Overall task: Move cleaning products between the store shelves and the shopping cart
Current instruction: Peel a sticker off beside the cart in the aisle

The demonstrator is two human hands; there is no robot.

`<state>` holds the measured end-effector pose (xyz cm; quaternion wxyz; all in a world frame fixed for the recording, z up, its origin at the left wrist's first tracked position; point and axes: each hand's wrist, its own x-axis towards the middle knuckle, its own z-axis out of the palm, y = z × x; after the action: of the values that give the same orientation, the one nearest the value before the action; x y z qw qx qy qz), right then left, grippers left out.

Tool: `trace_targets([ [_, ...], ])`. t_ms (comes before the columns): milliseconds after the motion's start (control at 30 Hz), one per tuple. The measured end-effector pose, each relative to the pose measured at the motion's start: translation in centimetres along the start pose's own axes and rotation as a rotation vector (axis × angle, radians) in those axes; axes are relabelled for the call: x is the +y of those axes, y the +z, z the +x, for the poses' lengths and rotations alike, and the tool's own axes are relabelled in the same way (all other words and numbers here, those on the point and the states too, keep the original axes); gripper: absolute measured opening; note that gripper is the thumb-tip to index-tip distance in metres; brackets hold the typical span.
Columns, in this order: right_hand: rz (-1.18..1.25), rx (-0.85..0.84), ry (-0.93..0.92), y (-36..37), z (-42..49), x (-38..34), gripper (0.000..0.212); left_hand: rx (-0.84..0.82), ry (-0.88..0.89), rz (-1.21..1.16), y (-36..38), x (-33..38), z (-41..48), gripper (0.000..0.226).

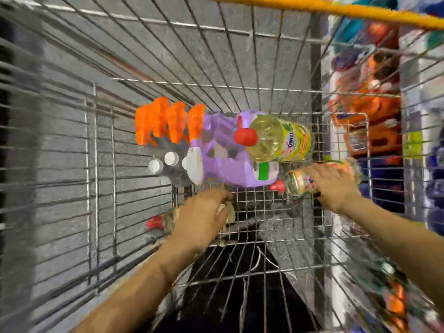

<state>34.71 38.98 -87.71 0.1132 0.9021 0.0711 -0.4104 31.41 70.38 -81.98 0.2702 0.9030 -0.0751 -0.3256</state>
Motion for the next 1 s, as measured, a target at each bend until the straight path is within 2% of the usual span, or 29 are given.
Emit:
trace_targets([
  [133, -0.082, 0.018, 0.003, 1.6, 0.7, 0.2, 0.084, -0.118, 0.0, -0.028, 1.3, 0.4, -0.1, 0.026],
  [300, -0.193, 0.137, -0.041, 2.6, 2.3, -0.1, 0.07, -0.242, -0.023, 0.045, 2.1, 0.1, 0.2, 0.028],
  [367, -0.225, 0.178, -0.059, 2.5, 2.1, -0.1, 0.076, -0.261, -0.004, 0.069, 1.9, 0.6, 0.1, 0.03],
  [467, -0.11, 0.338, -0.134, 3.8, 1.4, -0.1, 0.087, -0.257, 0.006, 0.069, 1.6, 1.3, 0.2, 0.029],
  [567, -0.029, 0.254, -0.15, 3.1, -0.4, -1.6, 0.089, -0.242, 0.026, 0.038, 1.5, 2.3, 0.0, 0.028],
  [667, 0.115, 0.25, -0.161, 1.9, -2.6, -3.4, 0.089, -0.288, -0.063, -0.066, 1.1, 3.5, -0.6, 0.033],
  [733, 0.295, 0.25, -0.173, 0.9, -3.7, -5.6, 0.089, -0.35, -0.16, -0.185, 1.7, 3.4, -1.1, 0.041],
  [800, 0.585, 0.328, -0.137, -2.7, -7.4, -6.5, 0.087, -0.319, -0.189, -0.367, 0.0, 5.6, -2.6, 0.045],
  [900, 0.922, 0.426, -0.084, -7.0, -11.8, -8.5, 0.093, -0.112, -0.215, -0.7, -2.2, 9.2, -4.9, 0.035],
  [1000, 1.09, 0.543, -0.051, -10.0, -16.0, -10.3, 0.07, 0.134, -0.15, -0.913, -4.1, 12.2, -7.3, 0.032],
])
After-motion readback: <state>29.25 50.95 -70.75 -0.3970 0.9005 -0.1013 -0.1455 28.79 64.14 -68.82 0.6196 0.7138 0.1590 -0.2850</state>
